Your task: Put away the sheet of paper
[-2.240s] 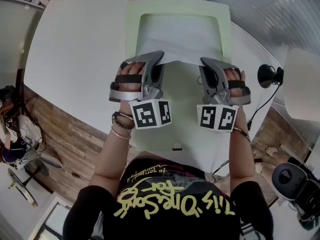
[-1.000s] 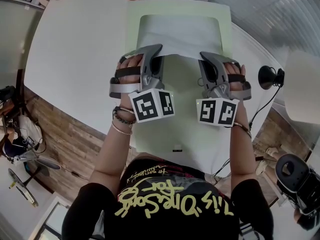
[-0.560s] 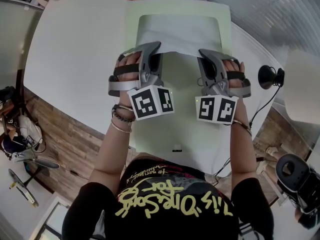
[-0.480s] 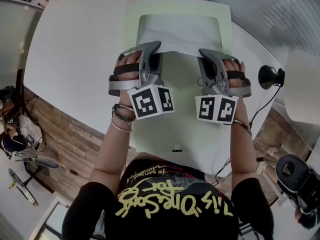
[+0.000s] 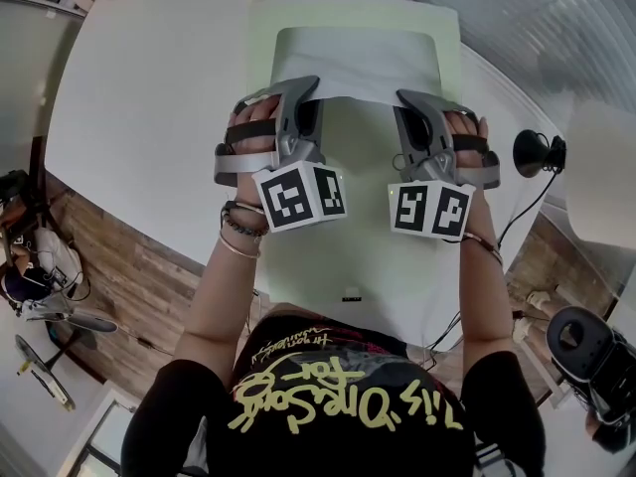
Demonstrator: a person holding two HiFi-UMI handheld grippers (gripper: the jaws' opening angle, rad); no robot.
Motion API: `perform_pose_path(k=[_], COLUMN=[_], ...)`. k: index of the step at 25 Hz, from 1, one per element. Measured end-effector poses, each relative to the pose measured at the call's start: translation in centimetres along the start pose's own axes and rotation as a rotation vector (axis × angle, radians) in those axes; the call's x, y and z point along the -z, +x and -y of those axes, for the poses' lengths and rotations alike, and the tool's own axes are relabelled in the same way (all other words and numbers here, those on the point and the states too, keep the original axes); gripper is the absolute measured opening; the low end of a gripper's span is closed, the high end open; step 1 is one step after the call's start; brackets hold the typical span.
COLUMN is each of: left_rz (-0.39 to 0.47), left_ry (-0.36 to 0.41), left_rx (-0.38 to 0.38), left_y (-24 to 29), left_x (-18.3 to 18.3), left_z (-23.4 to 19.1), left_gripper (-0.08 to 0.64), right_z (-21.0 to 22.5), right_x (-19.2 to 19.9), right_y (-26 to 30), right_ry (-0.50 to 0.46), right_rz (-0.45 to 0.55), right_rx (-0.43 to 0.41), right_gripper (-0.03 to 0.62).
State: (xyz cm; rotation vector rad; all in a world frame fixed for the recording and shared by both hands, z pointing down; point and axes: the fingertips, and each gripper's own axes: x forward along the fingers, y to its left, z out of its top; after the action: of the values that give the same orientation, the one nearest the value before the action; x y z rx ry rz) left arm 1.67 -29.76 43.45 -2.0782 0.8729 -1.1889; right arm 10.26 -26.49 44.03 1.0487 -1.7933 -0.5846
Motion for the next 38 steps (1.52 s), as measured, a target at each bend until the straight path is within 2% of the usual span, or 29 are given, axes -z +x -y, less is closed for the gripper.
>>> perform_pose_path(k=[6,14,16,18,21,25,30,38], left_rz=[-0.026,-0.035,-0.038,-0.038,-0.036,-0.043,-0.055,-0.075], left_ry=[0.001,-0.011,-0.019,-0.027,-0.021,-0.031,-0.028,-0.014], left_rx=[0.013,0.008,0.009,0.011,0.002,0.006,0.025,0.04], left_y=[0.2,0.2,0.3,0.3,0.2,0.1,0.0,-0.1], left_x=[0.2,0.3,0.4,0.3,0.3,0.7,1.1,1.9], left_z=[0.1,0.0,-0.1,-0.1,-0.2,-0.1,0.4,1.3], left_gripper=[0.009,0.015,0.065,0.117,0.121,0.161,0.209,0.256], right_z=[0.1,0.1,-0.1,-0.3,-0.5,-0.5,-0.9,-1.5], right_x=[0.0,0.2,0.2,0.3,0.3,0.1,0.1,-0.1], right_y=[0.3,0.3,0.4,0.4,0.4,0.3,0.2,-0.2], right_ry=[-0.006,0.052,0.066,0.071,0.07,0.085,0.089,0.097], right_rz=[-0.014,-0.004,-0.003,-0.004,-0.002,0.0,-0.001,0.009], right_rx=[-0.009,-0.017,-0.028,-0.042,-0.042,-0.041,-0.045,-0.048], right_gripper=[0.008,0.011,0.018,0.096,0.12,0.169,0.199,0.204])
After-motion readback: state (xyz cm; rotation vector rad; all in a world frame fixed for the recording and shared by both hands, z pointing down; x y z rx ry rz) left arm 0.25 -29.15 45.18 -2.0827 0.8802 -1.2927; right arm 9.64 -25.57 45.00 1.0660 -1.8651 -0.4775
